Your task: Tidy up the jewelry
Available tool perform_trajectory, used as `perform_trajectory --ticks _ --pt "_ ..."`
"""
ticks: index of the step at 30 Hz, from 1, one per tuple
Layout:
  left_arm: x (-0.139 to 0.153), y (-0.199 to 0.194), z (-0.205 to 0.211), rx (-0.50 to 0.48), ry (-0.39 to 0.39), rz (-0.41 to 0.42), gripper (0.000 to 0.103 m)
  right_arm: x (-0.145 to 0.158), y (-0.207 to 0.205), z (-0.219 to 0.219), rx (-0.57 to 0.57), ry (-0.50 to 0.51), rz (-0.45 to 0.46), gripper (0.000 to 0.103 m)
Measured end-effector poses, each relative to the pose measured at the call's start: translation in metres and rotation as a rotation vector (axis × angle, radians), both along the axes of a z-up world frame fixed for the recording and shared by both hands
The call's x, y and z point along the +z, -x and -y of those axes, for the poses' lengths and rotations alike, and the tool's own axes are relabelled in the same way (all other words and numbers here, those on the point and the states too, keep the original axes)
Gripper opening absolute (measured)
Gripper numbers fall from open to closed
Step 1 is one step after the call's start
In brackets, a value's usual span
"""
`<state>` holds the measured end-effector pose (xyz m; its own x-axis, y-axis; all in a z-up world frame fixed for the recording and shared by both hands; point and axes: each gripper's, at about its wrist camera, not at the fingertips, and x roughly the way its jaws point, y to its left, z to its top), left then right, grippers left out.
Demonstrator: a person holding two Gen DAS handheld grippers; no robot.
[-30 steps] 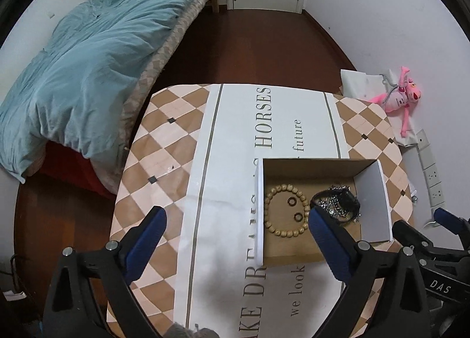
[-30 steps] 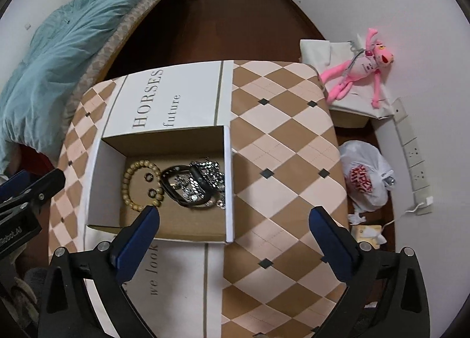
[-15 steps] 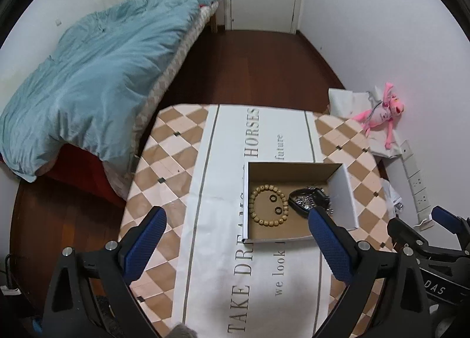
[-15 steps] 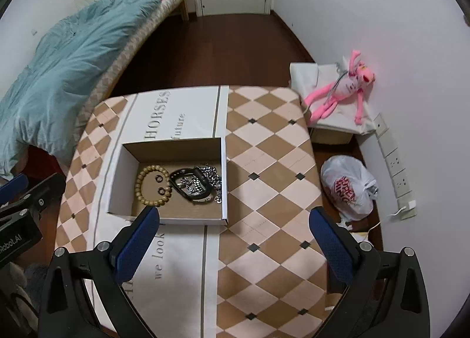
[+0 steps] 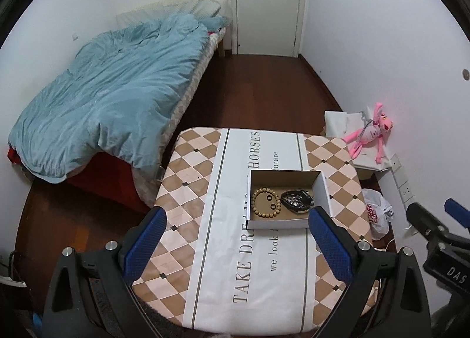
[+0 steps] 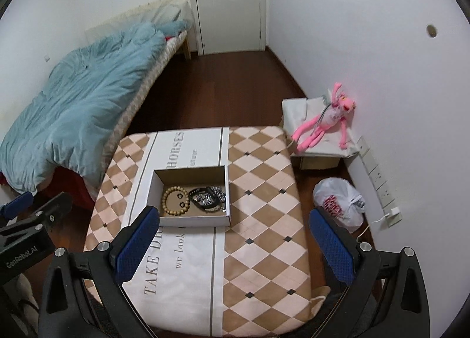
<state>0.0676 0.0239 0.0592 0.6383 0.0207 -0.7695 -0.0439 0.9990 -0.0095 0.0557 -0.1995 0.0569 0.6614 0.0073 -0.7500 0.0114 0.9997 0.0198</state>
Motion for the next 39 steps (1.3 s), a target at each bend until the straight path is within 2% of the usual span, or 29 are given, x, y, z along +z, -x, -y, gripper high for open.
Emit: perform_trajectory --ticks 8,17,28,39 --pt "0.026 0.029 0.006 -0.02 0.018 0.026 0.099 0.033 0.036 0.002 0.005 0.006 0.043 0.103" --pt "0.033 0.046 0.013 -0.032 0.02 0.0 0.099 0.041 0.056 0.001 0.017 -0.005 0.037 0.103" --pt "0.018 0.038 0.015 -0.015 0.035 -0.048 0.099 0.034 0.049 0.001 0.015 0.007 0.024 0.103" --pt "-0.001 0.004 0.011 0.015 0.023 -0.081 0.099 0.01 0.006 -0.002 -0.01 0.041 -0.01 0.103"
